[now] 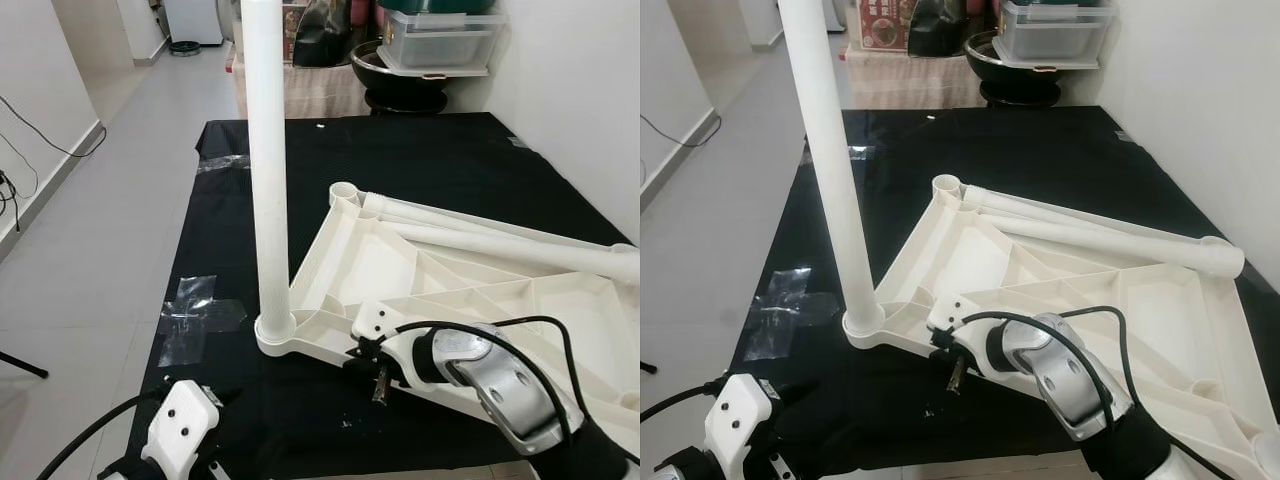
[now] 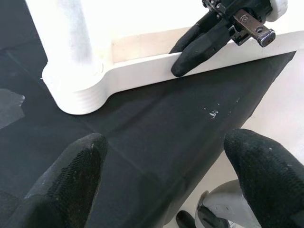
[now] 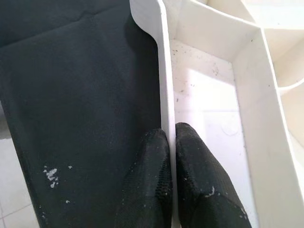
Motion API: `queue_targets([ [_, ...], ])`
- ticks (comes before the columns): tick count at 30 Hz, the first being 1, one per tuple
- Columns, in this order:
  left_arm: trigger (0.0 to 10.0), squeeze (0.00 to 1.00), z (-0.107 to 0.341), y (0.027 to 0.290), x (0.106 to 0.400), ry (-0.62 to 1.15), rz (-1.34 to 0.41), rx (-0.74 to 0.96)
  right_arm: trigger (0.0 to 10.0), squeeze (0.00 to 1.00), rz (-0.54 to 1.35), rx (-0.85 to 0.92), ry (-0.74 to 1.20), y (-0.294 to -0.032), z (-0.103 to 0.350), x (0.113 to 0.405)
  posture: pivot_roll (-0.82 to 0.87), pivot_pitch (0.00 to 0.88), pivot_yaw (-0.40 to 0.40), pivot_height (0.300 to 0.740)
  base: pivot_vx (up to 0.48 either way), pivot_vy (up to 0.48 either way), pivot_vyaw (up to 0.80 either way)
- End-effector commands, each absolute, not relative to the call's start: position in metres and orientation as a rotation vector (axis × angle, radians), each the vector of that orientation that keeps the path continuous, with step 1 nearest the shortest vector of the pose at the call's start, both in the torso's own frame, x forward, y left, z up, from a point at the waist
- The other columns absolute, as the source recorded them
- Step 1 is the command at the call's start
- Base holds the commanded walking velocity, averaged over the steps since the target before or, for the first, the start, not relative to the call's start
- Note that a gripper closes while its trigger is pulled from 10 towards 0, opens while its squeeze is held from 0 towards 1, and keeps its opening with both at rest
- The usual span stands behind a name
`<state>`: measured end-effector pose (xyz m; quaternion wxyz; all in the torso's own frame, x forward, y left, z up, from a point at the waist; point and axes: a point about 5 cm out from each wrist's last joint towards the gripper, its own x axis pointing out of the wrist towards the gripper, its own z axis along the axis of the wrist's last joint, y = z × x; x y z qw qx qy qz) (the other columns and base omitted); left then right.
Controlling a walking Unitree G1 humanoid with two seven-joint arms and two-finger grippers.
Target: Building children table
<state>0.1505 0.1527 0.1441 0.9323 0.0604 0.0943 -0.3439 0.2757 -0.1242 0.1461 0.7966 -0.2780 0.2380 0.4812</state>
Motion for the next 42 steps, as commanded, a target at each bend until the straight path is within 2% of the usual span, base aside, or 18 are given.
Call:
queue_targets([
  [1, 10.0, 0.00, 0.143, 0.151, 0.149, 0.198, -0.717, 0.134, 0.0, 0.00, 1.042, -0.617, 0.464, -0.119, 0.148, 0.276, 0.05, 0.105, -0.057, 0.740, 0.000, 0.000, 0.00],
  [3, 10.0, 0.00, 0.143, 0.151, 0.149, 0.198, -0.718, 0.135, 0.0, 0.00, 1.063, -0.640, 0.405, -0.115, 0.151, 0.277, 0.05, 0.105, -0.057, 0.740, 0.000, 0.000, 0.00],
  [5, 10.0, 0.00, 0.144, 0.152, 0.150, 0.196, -0.721, 0.139, 0.0, 0.00, 1.151, -0.693, 0.205, -0.096, 0.162, 0.276, 0.05, 0.102, -0.053, 0.740, 0.000, 0.000, 0.00],
  [6, 10.0, 0.00, 0.144, 0.152, 0.150, 0.196, -0.721, 0.139, 0.0, 0.00, 1.151, -0.693, 0.205, -0.096, 0.162, 0.276, 0.05, 0.102, -0.053, 0.740, 0.000, 0.000, 0.00],
  [8, 10.0, 0.00, 0.145, 0.152, 0.151, 0.194, -0.725, 0.143, 0.0, 0.00, 1.224, -0.708, 0.082, -0.081, 0.169, 0.272, 0.06, 0.101, -0.053, 0.740, 0.000, 0.000, 0.00],
  [14, 10.0, 0.00, 0.147, 0.151, 0.150, 0.191, -0.726, 0.149, 0.0, 0.00, 1.384, -0.796, -0.053, -0.058, 0.174, 0.263, 0.07, 0.105, -0.055, 0.740, 0.000, 0.000, 0.00],
  [23, 10.0, 0.00, 0.149, 0.151, 0.147, 0.194, -0.725, 0.146, 0.0, 0.00, 1.555, -0.814, -0.182, -0.037, 0.177, 0.255, 0.08, 0.120, -0.055, 0.740, 0.000, 0.000, 0.00],
  [32, 10.0, 0.00, 0.150, 0.151, 0.146, 0.193, -0.722, 0.147, 0.0, 0.00, 1.567, -0.882, -0.207, -0.030, 0.172, 0.264, 0.09, 0.128, -0.055, 0.740, 0.000, 0.000, 0.00],
  [33, 10.0, 0.00, 0.150, 0.150, 0.146, 0.192, -0.724, 0.147, 0.0, 0.00, 1.520, -0.973, -0.175, -0.032, 0.165, 0.275, 0.09, 0.128, -0.054, 0.740, 0.000, 0.000, 0.00],
  [34, 10.0, 0.00, 0.150, 0.150, 0.146, 0.192, -0.724, 0.147, 0.0, 0.00, 1.520, -0.973, -0.175, -0.032, 0.165, 0.275, 0.09, 0.128, -0.054, 0.740, 0.000, 0.000, 0.00],
  [35, 10.0, 0.00, 0.150, 0.150, 0.145, 0.191, -0.724, 0.147, 6.0, 0.00, 1.467, -1.024, -0.160, -0.034, 0.163, 0.284, 0.09, 0.129, -0.055, 0.740, 0.000, 0.000, 0.00],
  [36, 10.0, 0.00, 0.151, 0.149, 0.146, 0.190, -0.724, 0.147, 10.0, 0.00, 1.373, -1.060, -0.134, -0.038, 0.163, 0.297, 0.09, 0.130, -0.055, 0.740, 0.000, 0.000, 0.00],
  [38, 10.0, 0.00, 0.151, 0.149, 0.146, 0.189, -0.723, 0.147, 10.0, 0.00, 1.316, -1.084, -0.116, -0.042, 0.164, 0.306, 0.09, 0.131, -0.056, 0.740, 0.000, 0.000, 0.00],
  [39, 10.0, 0.00, 0.151, 0.149, 0.146, 0.188, -0.721, 0.147, 10.0, 0.80, 1.258, -1.112, -0.103, -0.047, 0.165, 0.314, 0.09, 0.133, -0.055, 0.740, 0.000, 0.000, 0.00],
  [40, 10.0, 0.00, 0.151, 0.149, 0.146, 0.188, -0.721, 0.147, 10.0, 0.80, 1.258, -1.112, -0.103, -0.047, 0.165, 0.314, 0.09, 0.133, -0.055, 0.740, 0.000, 0.000, 0.00],
  [41, 10.0, 0.00, 0.151, 0.149, 0.147, 0.188, -0.721, 0.147, 10.0, 1.00, 1.227, -1.125, -0.087, -0.053, 0.166, 0.318, 0.09, 0.133, -0.055, 0.740, 0.000, 0.000, 0.00],
  [42, 10.0, 0.00, 0.151, 0.150, 0.147, 0.189, -0.720, 0.147, 10.0, 1.00, 1.217, -1.133, -0.080, -0.056, 0.167, 0.320, 0.09, 0.133, -0.055, 0.740, 0.000, 0.000, 0.00],
])
